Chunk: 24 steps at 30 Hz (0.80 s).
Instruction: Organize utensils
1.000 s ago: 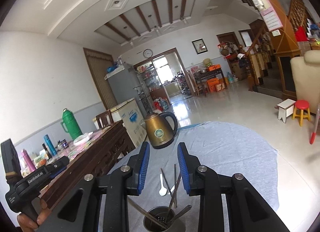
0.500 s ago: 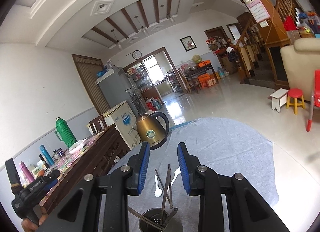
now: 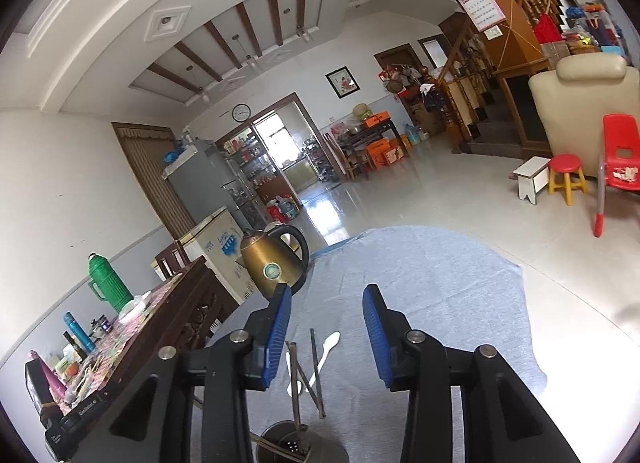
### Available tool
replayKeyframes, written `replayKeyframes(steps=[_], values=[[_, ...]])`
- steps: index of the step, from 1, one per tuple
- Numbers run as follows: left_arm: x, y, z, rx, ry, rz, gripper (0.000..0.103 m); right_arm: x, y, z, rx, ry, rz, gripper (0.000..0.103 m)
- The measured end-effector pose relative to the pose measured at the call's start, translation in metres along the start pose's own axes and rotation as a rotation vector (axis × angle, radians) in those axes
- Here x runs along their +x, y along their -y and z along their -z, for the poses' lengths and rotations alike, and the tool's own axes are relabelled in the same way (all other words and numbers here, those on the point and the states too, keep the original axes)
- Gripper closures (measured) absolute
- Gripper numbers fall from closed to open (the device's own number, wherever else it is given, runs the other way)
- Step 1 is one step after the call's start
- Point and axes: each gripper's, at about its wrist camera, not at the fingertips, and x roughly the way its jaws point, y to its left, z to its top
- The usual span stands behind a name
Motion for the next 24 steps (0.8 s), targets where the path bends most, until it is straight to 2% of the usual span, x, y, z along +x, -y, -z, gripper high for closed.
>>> replayKeyframes(steps=[12,24], values=[[0.013,0.007,0.006,0.046,-0.013,-0.048,0.034,0.024,0.013,0.008,-0.006,-0.070,0.034,0.063],[0.042,0.011,0.013,0.065,-0.067,-0.071,0.034,0.058,0.032,0.019,0.032,-0.152,0.057,0.063]])
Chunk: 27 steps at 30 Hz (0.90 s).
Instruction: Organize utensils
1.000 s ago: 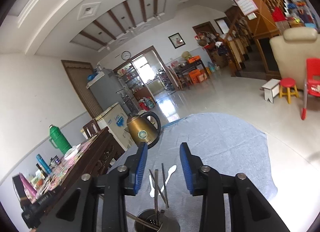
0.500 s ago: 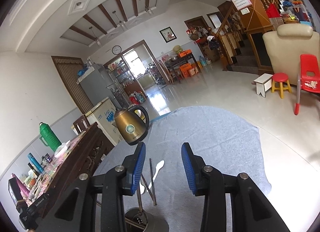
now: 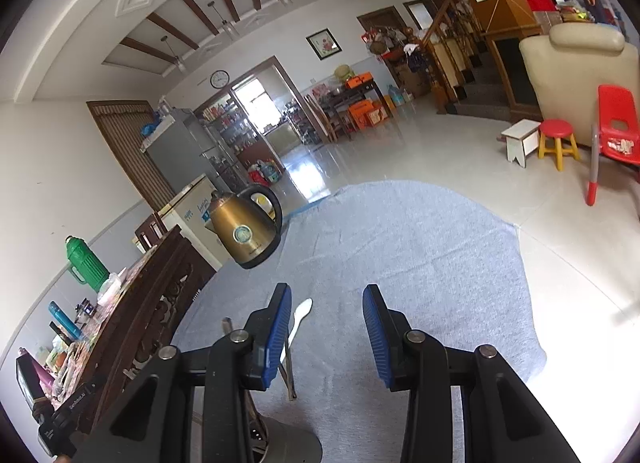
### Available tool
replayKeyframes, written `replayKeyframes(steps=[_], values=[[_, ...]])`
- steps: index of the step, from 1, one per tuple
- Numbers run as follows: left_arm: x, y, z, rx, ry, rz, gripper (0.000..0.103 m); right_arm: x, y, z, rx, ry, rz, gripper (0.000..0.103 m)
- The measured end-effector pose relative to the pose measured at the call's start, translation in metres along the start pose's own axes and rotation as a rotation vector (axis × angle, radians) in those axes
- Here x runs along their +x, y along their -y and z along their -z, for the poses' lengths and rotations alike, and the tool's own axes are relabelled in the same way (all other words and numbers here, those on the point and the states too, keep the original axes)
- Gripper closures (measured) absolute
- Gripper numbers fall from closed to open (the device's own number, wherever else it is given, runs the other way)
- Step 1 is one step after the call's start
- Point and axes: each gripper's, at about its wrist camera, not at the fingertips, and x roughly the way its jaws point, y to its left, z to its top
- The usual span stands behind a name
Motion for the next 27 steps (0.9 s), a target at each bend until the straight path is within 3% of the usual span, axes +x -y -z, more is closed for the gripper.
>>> replayKeyframes(steps=[19,23,27], values=[[0.050,0.008,0.015,0.018,-0.104,-0.018,0.034,0.055,0.018,0.018,0.026,-0.119,0.021,0.063],[0.063,0.010,0.019,0.025,-0.137,-0.009,0.034,0.078,0.022,0.017,0.025,-0.183,-0.001,0.063],[0.083,0.020,0.018,0.046,-0.185,0.047,0.034,0.131,0.028,0.015,0.029,-0.344,-0.079,0.063]])
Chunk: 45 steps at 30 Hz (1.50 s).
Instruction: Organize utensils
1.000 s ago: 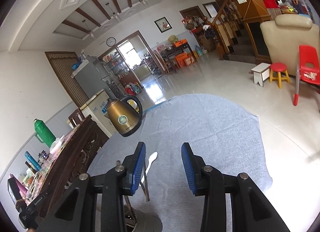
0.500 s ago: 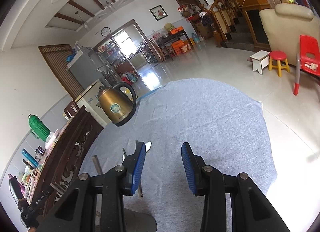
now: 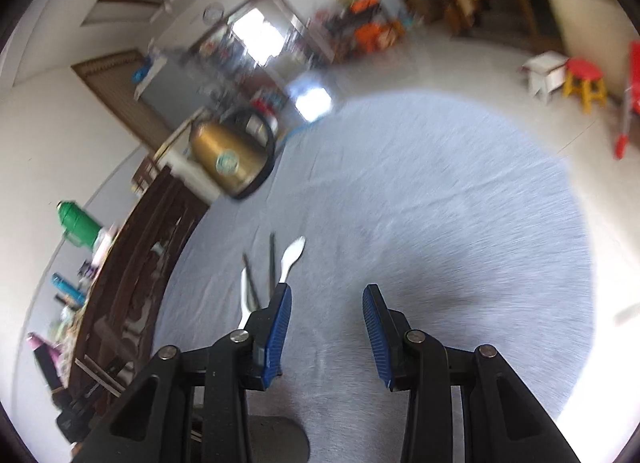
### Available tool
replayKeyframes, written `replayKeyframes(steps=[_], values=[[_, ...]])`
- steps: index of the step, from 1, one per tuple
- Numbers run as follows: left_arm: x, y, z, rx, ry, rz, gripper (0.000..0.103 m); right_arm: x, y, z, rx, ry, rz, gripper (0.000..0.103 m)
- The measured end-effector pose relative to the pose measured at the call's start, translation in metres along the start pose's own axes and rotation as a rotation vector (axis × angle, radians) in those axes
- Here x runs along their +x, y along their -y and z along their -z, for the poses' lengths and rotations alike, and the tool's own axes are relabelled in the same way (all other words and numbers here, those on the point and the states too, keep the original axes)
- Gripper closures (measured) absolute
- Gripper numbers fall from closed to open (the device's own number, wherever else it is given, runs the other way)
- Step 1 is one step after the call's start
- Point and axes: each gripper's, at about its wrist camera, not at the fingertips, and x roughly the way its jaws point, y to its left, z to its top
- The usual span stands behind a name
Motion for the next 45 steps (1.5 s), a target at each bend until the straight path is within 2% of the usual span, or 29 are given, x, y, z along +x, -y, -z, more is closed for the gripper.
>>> replayKeyframes(steps=[5,9,13,17,20,23,31,36,38,41,45], values=[[0.042,0.017,-0.014,0.042,-0.100,0.097,0.034,0.077,0.013,-0.023,0.038,-0.200,-0.061,0.063],[0.080,0.048,-0.029,0.116,-0.183,0.162,0.034,0.129,0.004,-0.035,0.014,-0.291,-0.052,0.063],[0.102,0.082,-0.035,0.184,-0.232,0.221,0.034,0.165,-0.014,-0.048,-0.028,-0.334,-0.033,0.063],[0.117,0.114,-0.033,0.261,-0.271,0.267,0.044,0.196,-0.033,-0.060,-0.072,-0.365,0.005,0.063],[0.133,0.124,-0.032,0.272,-0.320,0.285,0.058,0.214,-0.042,-0.064,-0.082,-0.405,0.034,0.063],[0.145,0.128,-0.030,0.267,-0.353,0.287,0.062,0.234,-0.050,-0.063,-0.102,-0.444,0.083,0.063],[0.160,0.136,-0.027,0.257,-0.387,0.294,0.062,0.252,-0.087,-0.053,-0.298,-0.411,0.169,0.061],[0.162,0.142,-0.024,0.301,-0.370,0.277,0.062,0.253,-0.103,-0.038,-0.452,-0.354,0.223,0.065],[0.162,0.143,-0.023,0.317,-0.366,0.274,0.066,0.249,-0.098,-0.038,-0.476,-0.334,0.239,0.065],[0.161,0.145,-0.022,0.402,-0.357,0.252,0.073,0.239,-0.087,-0.041,-0.498,-0.309,0.267,0.065],[0.162,0.140,-0.024,0.475,-0.381,0.231,0.074,0.219,-0.059,-0.050,-0.501,-0.290,0.315,0.065]])
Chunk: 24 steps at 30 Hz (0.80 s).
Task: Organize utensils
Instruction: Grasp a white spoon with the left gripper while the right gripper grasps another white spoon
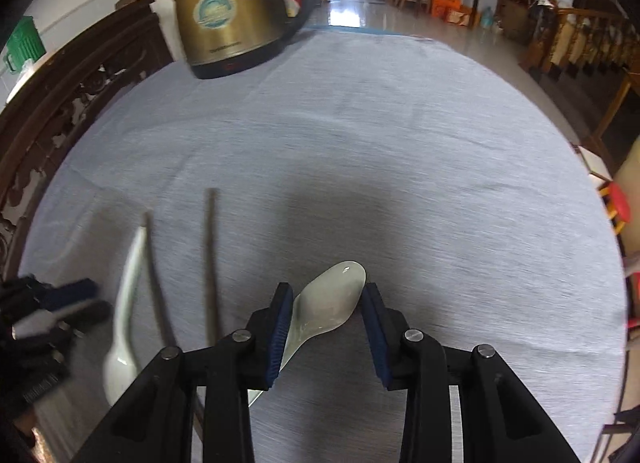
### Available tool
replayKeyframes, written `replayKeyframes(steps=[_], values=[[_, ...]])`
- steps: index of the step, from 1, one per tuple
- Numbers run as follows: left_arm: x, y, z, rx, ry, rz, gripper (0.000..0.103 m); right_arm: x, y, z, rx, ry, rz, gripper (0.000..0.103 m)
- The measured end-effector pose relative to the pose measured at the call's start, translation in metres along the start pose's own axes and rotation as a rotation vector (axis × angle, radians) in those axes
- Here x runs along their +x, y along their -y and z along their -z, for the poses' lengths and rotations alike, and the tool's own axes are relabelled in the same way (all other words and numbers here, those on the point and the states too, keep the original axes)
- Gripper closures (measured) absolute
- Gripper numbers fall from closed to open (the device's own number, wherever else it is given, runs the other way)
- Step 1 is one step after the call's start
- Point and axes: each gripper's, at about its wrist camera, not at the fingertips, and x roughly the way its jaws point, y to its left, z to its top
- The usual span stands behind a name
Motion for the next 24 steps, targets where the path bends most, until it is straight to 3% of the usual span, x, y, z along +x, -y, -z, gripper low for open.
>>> replayKeyframes(steps=[4,6,8,13,16,17,18,24], values=[[-0.007,-0.011,-0.008,-0.059,-0.002,0.049,0.072,-0.003,0.021,0.002,0.023,-0.032,-0.041,0.064],[-0.008,-0.010,-0.015,-0.087,0.002,0.074,0.057,-0.004,0.028,0.000,0.053,-0.035,-0.033,0.064],[-0.005,-0.003,-0.022,-0.096,0.000,0.066,0.050,-0.002,0.034,-0.003,0.092,-0.061,-0.026,0.063],[0.016,0.011,-0.035,-0.102,-0.009,0.043,0.050,-0.002,0.031,-0.001,0.074,-0.054,0.000,0.064],[0.015,0.014,-0.037,-0.083,0.023,0.017,0.070,-0.004,0.028,0.002,0.062,-0.038,0.001,0.068],[0.014,0.012,-0.036,-0.079,0.028,0.015,0.086,-0.006,0.029,0.002,0.065,-0.035,-0.003,0.069],[0.012,0.011,-0.035,-0.083,0.028,0.024,0.093,-0.008,0.031,0.004,0.070,-0.027,-0.009,0.069],[-0.006,-0.008,-0.012,-0.153,0.069,0.063,0.093,-0.040,0.050,0.017,0.145,0.096,-0.068,0.075]])
